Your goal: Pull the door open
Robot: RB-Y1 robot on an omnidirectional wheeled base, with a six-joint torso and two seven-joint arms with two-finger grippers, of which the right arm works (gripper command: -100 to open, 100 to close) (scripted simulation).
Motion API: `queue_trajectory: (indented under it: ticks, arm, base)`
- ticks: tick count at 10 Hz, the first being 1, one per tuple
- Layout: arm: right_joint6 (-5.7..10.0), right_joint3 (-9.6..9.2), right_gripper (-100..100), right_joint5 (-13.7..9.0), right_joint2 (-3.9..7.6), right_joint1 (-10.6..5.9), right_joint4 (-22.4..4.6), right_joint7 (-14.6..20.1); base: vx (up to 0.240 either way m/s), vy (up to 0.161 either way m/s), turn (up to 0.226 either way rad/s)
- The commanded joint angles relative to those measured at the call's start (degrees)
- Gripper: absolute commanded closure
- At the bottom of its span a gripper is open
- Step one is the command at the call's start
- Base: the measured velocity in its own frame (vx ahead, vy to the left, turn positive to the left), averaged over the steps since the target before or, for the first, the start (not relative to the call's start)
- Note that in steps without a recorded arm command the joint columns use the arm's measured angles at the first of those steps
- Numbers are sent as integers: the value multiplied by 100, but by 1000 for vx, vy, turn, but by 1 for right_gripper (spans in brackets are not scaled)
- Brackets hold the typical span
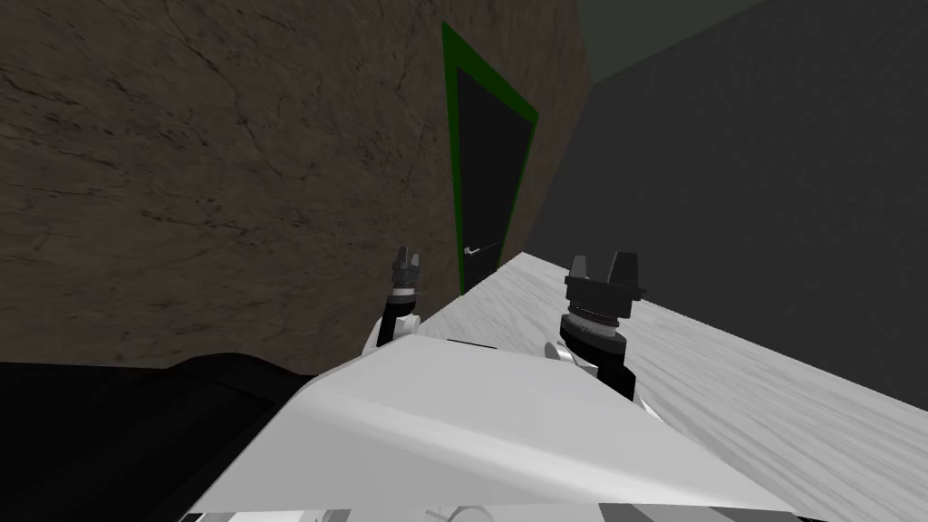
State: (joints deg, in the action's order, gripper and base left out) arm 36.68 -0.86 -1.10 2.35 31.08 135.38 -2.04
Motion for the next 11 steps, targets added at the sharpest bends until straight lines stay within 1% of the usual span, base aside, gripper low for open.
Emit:
queue_trajectory:
  ticks: [1,2,4,6,11]
  arm:
    - [27,8,-100,-8,30,-94,-245,24]
    - [40,12,-100,-12,44,-137,-357,35]
    - [67,20,-100,-20,72,-231,-601,58]
    - [103,30,-100,-32,107,-355,-925,89]
    - [217,64,-100,-66,209,-745,-1877,187]
  base:
    - [25,-18,182]
    - [57,-30,253]
    - [62,-42,110]
    - [63,-37,182]
    - [77,-48,188]
